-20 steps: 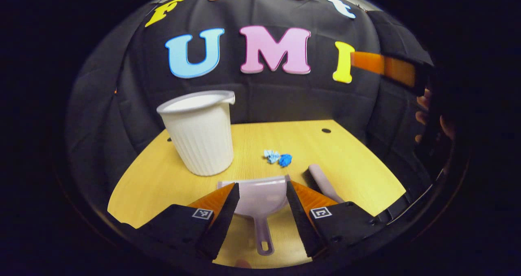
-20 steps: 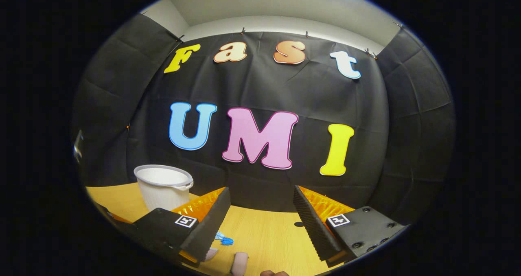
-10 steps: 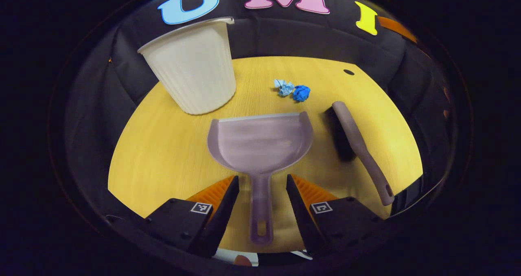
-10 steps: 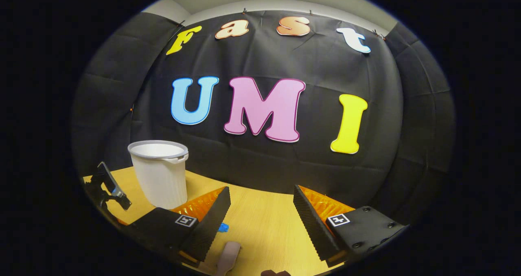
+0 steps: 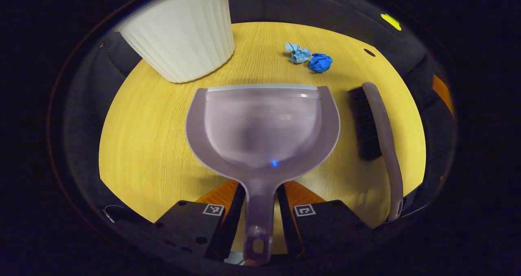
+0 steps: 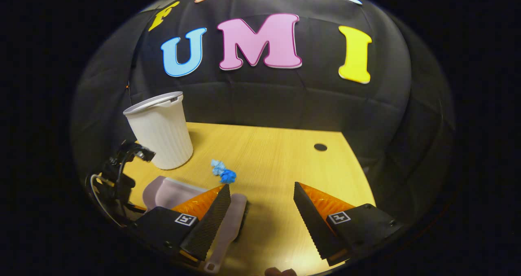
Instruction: Pick up the small broom and dustpan from the desktop, sweep the trash into the dustpan with the broom, and then empty the trash into the garbage bin.
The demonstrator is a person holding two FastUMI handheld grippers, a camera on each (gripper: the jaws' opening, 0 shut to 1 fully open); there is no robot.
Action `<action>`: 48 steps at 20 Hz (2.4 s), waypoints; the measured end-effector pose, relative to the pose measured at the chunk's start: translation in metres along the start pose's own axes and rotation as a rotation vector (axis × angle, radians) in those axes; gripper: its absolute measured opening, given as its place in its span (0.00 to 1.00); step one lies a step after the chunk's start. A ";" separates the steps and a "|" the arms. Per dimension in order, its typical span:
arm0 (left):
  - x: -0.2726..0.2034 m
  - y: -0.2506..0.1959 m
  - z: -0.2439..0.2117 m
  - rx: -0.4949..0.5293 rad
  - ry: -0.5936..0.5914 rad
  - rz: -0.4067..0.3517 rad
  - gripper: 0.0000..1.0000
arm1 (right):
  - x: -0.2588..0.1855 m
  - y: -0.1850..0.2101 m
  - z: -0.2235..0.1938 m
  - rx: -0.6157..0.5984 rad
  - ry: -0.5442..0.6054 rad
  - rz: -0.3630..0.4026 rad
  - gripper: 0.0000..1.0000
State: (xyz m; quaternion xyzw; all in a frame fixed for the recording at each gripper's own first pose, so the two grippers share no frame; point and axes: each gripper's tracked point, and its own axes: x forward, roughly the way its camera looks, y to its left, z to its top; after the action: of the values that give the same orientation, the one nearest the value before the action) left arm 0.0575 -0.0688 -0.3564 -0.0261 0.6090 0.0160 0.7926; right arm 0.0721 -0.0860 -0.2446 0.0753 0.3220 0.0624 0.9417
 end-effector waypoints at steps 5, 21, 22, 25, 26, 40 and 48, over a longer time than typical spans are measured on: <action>0.002 -0.003 -0.001 -0.013 0.047 -0.040 0.31 | -0.020 0.020 -0.055 0.091 0.203 0.030 0.98; -0.002 0.007 -0.007 0.051 -0.013 -0.214 0.29 | 0.000 0.046 -0.176 0.106 0.831 -0.135 1.00; -0.003 0.007 -0.007 0.055 -0.014 -0.225 0.29 | 0.004 0.047 -0.179 0.102 0.832 -0.137 0.99; -0.002 0.011 -0.007 0.062 -0.017 -0.245 0.29 | 0.018 0.045 -0.170 0.082 0.821 -0.157 0.80; -0.002 0.011 -0.006 0.066 -0.014 -0.250 0.29 | 0.021 0.045 -0.168 0.079 0.828 -0.154 0.82; -0.003 0.063 0.024 0.442 0.087 -0.193 0.29 | 0.115 -0.005 -0.072 -0.085 0.841 -0.096 0.27; -0.001 0.083 0.055 0.616 0.163 -0.201 0.29 | 0.216 -0.006 -0.026 -0.538 0.860 0.036 0.26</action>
State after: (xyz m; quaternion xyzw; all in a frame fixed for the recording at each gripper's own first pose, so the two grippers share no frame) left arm 0.1056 0.0177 -0.3434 0.1536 0.6408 -0.2493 0.7097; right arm 0.2257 -0.0532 -0.3950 -0.1966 0.6517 0.1849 0.7088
